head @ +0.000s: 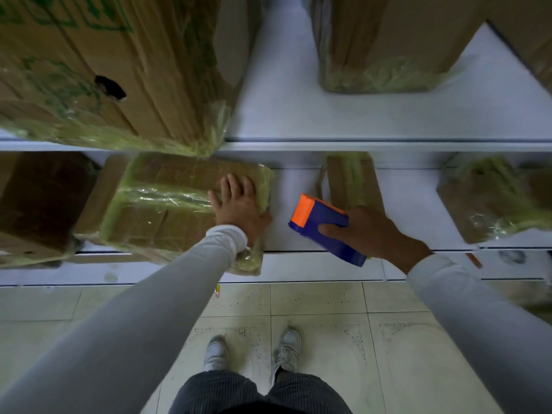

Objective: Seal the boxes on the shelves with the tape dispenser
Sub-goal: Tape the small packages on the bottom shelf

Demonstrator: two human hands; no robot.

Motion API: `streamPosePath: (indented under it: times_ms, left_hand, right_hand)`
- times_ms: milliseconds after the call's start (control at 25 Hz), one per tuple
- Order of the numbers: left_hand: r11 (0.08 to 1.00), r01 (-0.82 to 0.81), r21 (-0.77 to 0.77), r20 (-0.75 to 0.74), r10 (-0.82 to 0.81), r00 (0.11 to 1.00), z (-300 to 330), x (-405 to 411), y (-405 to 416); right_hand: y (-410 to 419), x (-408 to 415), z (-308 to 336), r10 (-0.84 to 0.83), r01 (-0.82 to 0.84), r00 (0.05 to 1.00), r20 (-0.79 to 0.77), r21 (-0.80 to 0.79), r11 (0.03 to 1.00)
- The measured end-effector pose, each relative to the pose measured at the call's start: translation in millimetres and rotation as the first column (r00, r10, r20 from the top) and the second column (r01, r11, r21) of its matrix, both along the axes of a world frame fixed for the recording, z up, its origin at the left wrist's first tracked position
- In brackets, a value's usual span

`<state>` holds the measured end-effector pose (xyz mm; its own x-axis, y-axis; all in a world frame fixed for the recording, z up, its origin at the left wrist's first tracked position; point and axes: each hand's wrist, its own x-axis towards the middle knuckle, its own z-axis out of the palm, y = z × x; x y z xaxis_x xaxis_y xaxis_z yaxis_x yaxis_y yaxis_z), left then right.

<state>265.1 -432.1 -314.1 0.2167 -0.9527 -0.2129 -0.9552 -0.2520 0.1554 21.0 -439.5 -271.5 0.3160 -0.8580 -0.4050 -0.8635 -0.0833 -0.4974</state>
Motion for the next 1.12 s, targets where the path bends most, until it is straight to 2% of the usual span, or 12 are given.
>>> streamPosePath:
  times_ms: [120, 240, 360, 480, 600, 720, 800, 880, 920, 1040, 1120]
  left_hand:
    - [0.965, 0.262, -0.023, -0.032, -0.262, 0.964, 0.8, 18.6, 16.7]
    - [0.800, 0.600, -0.023, -0.064, -0.600, 0.797, 2.8, 43.9, 40.4]
    - [0.676, 0.737, 0.013, -0.065, -0.735, 0.675, 7.9, 78.9, 46.9]
    - [0.671, 0.739, -0.059, -0.057, -0.741, 0.669, 6.8, 98.9, 55.7]
    - [0.721, 0.672, -0.166, -0.154, -0.692, 0.705, 3.1, 108.7, 62.3]
    - [0.770, 0.609, -0.188, -0.199, -0.637, 0.744, 1.8, 106.3, 65.2]
    - [0.830, 0.531, -0.170, -0.343, -0.555, 0.758, 7.2, 104.9, 67.2]
    - [0.893, 0.414, -0.179, -0.543, -0.440, 0.715, 16.5, 113.2, 68.0]
    - [0.903, 0.384, -0.193, -0.592, -0.420, 0.688, 20.4, 121.5, 68.3]
    - [0.889, 0.379, -0.258, -0.647, -0.450, 0.615, 25.4, 148.9, 72.1]
    - [0.894, 0.372, -0.248, -0.693, -0.432, 0.577, 30.1, 157.0, 78.2]
  right_hand:
    - [13.9, -1.6, -3.2, -0.045, 0.042, 0.993, 0.111, 0.030, 0.999]
    - [29.9, 4.0, 5.9, -0.067, 0.056, 0.983, 0.169, 0.066, 0.996]
    - [48.6, 16.5, 15.9, -0.082, 0.060, 0.979, 0.186, 0.118, 0.991]
    - [71.9, 36.9, 29.3, -0.116, 0.087, 0.970, 0.216, 0.140, 0.986]
    - [93.1, 60.3, 34.9, -0.161, 0.131, 0.963, 0.216, 0.149, 0.980]
    - [110.7, 76.0, 35.3, -0.191, 0.160, 0.957, 0.219, 0.150, 0.976]
    - [118.6, 82.9, 38.1, -0.215, 0.179, 0.948, 0.234, 0.164, 0.970]
    - [122.0, 87.1, 41.5, -0.216, 0.177, 0.945, 0.246, 0.173, 0.969]
    - [122.0, 89.4, 42.7, -0.211, 0.170, 0.945, 0.249, 0.174, 0.970]
    - [113.8, 101.5, 47.3, -0.155, 0.118, 0.957, 0.246, 0.161, 0.980]
    - [102.0, 114.2, 54.3, -0.085, 0.048, 0.962, 0.261, 0.142, 0.989]
